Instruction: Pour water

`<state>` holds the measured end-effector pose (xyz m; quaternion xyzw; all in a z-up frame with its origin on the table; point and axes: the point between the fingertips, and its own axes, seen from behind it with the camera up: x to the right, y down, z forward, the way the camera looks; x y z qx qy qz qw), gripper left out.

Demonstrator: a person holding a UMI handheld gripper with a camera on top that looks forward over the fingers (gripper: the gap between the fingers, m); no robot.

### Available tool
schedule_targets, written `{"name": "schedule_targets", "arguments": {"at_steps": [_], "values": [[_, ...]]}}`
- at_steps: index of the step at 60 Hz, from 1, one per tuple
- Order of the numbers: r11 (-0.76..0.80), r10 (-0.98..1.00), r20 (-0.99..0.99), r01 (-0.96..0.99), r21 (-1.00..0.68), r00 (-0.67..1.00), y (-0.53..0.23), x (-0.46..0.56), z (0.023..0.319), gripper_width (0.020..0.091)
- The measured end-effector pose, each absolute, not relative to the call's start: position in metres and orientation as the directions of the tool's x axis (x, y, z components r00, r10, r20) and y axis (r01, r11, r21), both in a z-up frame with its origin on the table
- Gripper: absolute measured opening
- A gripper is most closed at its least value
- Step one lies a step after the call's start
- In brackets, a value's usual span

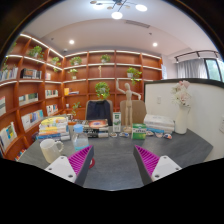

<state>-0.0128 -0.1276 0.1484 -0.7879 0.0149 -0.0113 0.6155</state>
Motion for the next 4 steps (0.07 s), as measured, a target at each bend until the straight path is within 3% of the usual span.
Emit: {"name": "schedule_targets", "arguments": {"at_steps": [4], "values": [[-0.247, -0.030, -0.006, -0.013, -0.969, 1.000, -0.1279, -0.0141, 0.1473, 0.0811]]}}
